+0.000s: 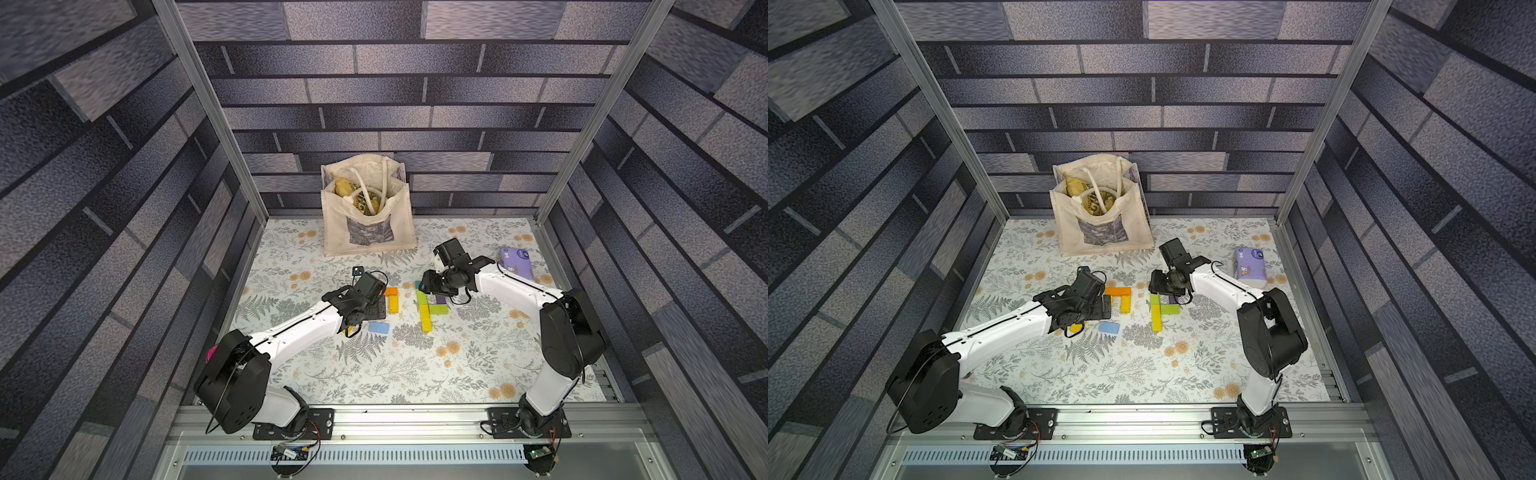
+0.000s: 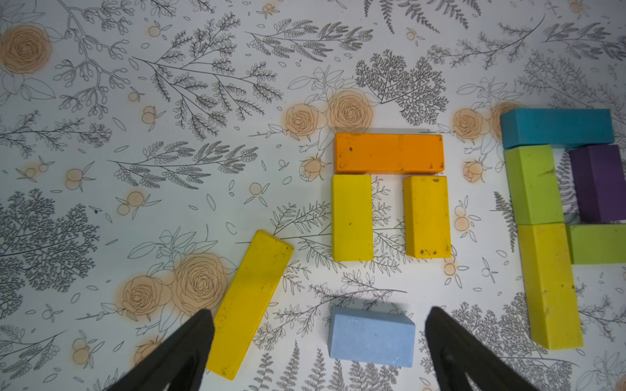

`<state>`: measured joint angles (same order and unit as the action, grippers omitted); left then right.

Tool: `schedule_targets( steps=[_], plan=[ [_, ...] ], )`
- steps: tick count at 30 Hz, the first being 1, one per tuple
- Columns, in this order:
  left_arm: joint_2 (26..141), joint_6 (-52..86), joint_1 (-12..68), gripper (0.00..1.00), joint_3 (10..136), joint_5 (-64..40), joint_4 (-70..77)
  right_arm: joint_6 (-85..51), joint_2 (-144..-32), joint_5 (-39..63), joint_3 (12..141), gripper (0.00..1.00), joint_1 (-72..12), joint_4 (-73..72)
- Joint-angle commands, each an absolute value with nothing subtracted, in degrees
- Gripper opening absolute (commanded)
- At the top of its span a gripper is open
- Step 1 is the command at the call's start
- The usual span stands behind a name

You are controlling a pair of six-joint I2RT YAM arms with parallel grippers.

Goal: Assemble the letter p with building blocks
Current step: Assemble the building block at the center of the board.

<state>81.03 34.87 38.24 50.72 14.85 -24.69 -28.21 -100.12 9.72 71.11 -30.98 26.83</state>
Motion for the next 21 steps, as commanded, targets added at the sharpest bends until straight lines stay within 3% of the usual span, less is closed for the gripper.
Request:
schedule_targets(
  steps=[1, 8, 12, 18, 21],
  plan=[
    [79.89, 34.27, 37.96, 1.0, 49.53, 14.85, -25.09, -28.17, -101.1, 10.55, 72.29, 0.53, -30.59, 28.55],
    [77.25, 36.19, 37.02, 1.0, 46.31, 13.71, -24.84, -30.86, -99.7, 12.86, 69.27, 0.51, -30.67, 25.2],
    [74.3, 38.04, 35.47, 0.98, 41.88, 10.01, -21.34, -33.79, -98.62, 15.65, 66.44, 0.42, -31.17, 21.33],
    [71.84, 39.18, 33.13, 0.8, 35.1, 1.82, -11.4, -37.63, -98.26, 18.52, 62.9, 0.14, -34.43, 17.11],
    [73.35, 38.2, 32.85, 0.62, 34.32, -1.91, -6.57, -40.15, -98.59, 20.11, 61.61, 0.07, -36.6, 14.77]
  ],
)
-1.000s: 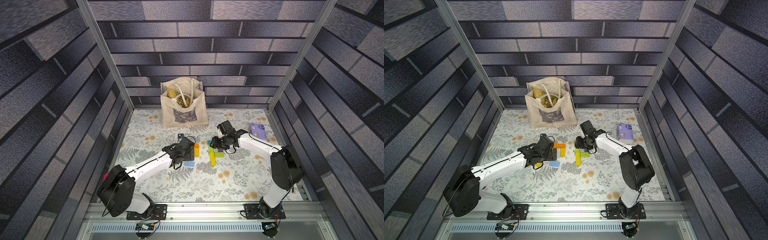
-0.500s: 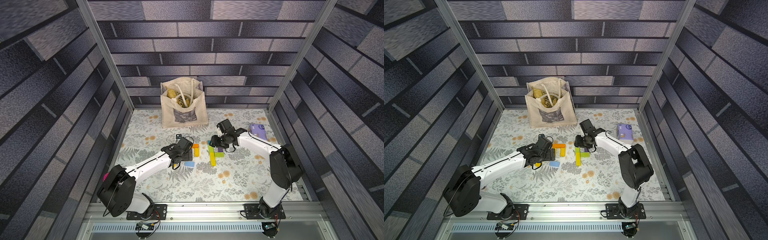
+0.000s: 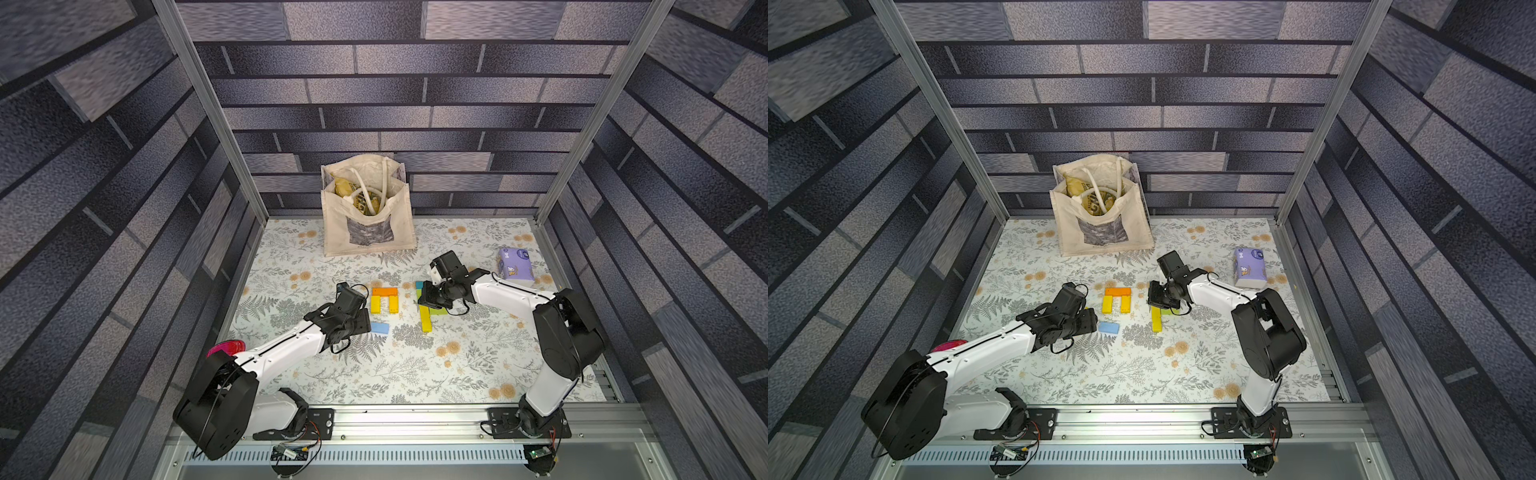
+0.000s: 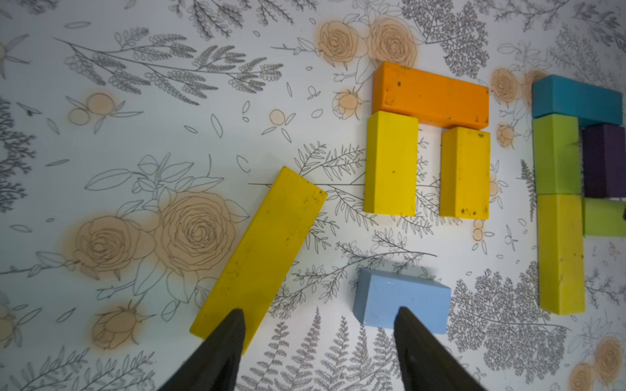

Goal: Assemble the letter p with building blocks
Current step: Assemble the building block at the center of the board.

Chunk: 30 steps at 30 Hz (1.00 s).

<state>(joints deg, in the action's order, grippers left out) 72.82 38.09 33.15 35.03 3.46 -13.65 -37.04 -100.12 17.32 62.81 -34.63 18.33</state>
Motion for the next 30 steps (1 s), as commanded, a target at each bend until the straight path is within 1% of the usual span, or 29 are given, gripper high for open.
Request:
schedule_targets(
  steps=[1, 2, 3, 4, 6, 8, 10, 12, 13, 20, 30],
  plan=[
    [73.83, 37.98, 32.87, 0.54, 34.16, -2.91, -4.84, -40.86, -98.78, 20.33, 60.6, 0.05, -37.33, 14.3],
    [74.23, 37.85, 32.85, 0.48, 33.94, -3.75, -3.34, -41.61, -99.01, 20.77, 59.36, 0.04, -38.0, 13.67],
    [74.63, 37.8, 32.87, 0.44, 33.76, -4.16, -2.49, -42.48, -99.2, 21.29, 58.91, 0.02, -38.48, 12.75],
    [75.2, 37.86, 32.87, 0.41, 33.66, -4.47, -1.92, -43.61, -99.38, 21.96, 58.28, 0.0, -38.81, 11.51],
    [76.35, 37.66, 32.87, 0.35, 33.66, -4.66, -1.83, -45.38, -99.83, 23.12, 57.6, 0.0, -39.58, 9.51],
    [77.63, 38.0, 32.87, 0.2, 33.62, -4.34, -2.49, -46.38, -100.68, 23.63, 57.89, 0.0, -40.38, 9.05],
    [78.6, 38.14, 32.81, 0.08, 33.84, -3.79, -3.73, -46.82, -101.53, 23.94, 58.4, 0.0, -41.15, 8.99],
    [78.71, 38.14, 33.04, 0.02, 33.52, -2.96, -4.06, -47.39, -102.42, 24.8, 58.95, 0.0, -41.8, 8.79],
    [78.52, 38.37, 32.98, 0.0, 33.26, -2.46, -4.11, -47.7, -102.86, 25.09, 59.18, 0.0, -42.13, 8.79],
    [78.36, 38.66, 33.22, 0.0, 33.06, 0.7, -6.68, -50.51, -106.47, 27.6, 59.72, 0.0, -43.06, 8.75],
    [80.72, 38.16, 33.49, 0.0, 32.13, -2.05, -4.02, -51.31, -108.0, 29.06, 60.27, 0.0, -44.02, 7.91]
  ],
)
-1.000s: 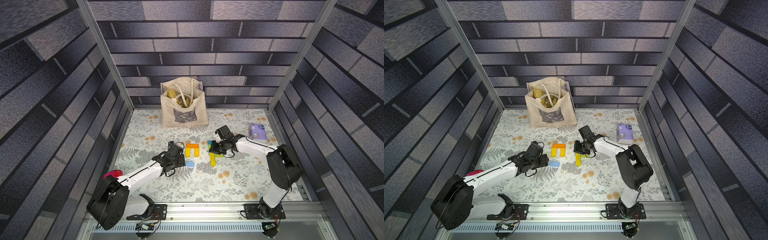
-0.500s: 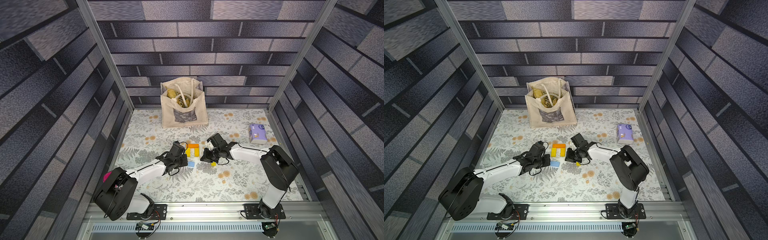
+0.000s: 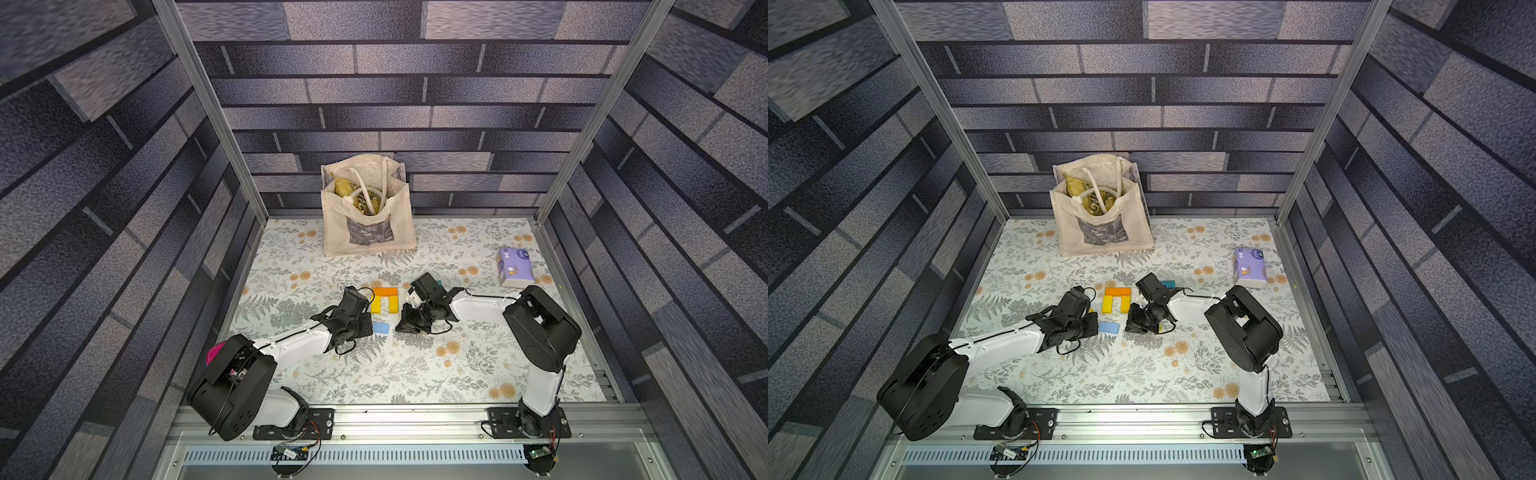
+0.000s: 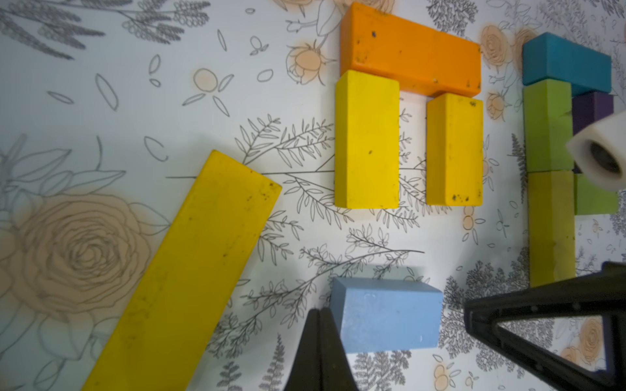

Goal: Assemble the letter p with building blocks
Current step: Assemble the building block at the center of the board.

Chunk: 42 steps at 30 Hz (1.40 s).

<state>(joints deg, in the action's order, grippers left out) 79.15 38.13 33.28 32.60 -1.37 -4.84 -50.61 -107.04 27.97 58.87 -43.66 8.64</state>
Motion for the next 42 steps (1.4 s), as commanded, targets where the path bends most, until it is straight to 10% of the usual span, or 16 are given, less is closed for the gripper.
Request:
schedule_targets(
  steps=[1, 42],
  plan=[
    [81.46, 37.98, 33.49, 0.0, 32.54, -2.26, -3.95, -51.33, -108.15, 29.2, 60.38, 0.0, -44.11, 7.93],
    [92.83, 37.62, 37.0, 0.0, 38.56, -7.93, -1.67, -51.51, -111.18, 22.8, 65.61, 0.0, -41.5, 13.0]
  ],
)
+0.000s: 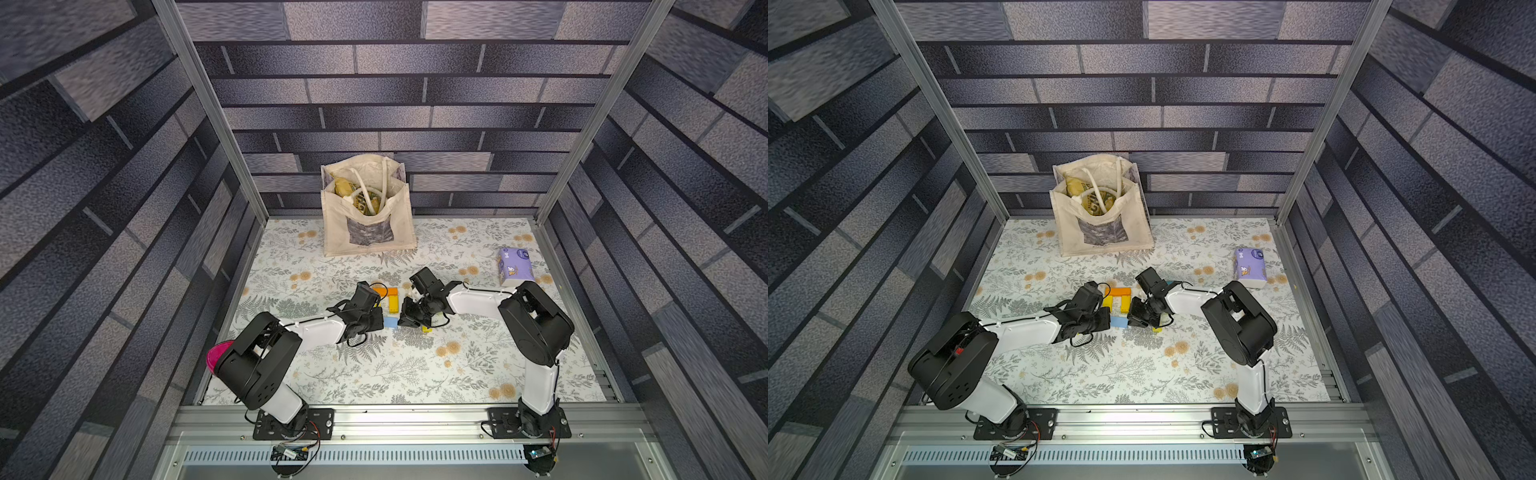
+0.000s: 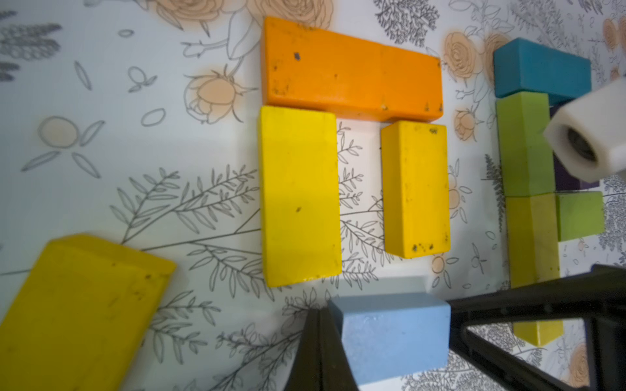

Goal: Assemble the letter p with building blocks
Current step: Assemble the building block at the center of the board.

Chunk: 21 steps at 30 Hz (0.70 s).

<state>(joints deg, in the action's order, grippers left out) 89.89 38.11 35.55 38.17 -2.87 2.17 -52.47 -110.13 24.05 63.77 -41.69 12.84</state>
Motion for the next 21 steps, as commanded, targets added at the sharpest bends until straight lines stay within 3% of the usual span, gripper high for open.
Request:
schedule_targets(
  steps=[1, 21],
  plan=[
    [93.07, 37.57, 36.96, 0.0, 38.71, -7.97, -1.68, -51.58, -111.19, 22.71, 65.65, 0.0, -41.36, 13.01],
    [93.59, 38.38, 36.02, 0.0, 39.35, -6.59, -3.63, -50.87, -112.68, 23.12, 67.07, 0.0, -40.51, 13.28]
  ],
)
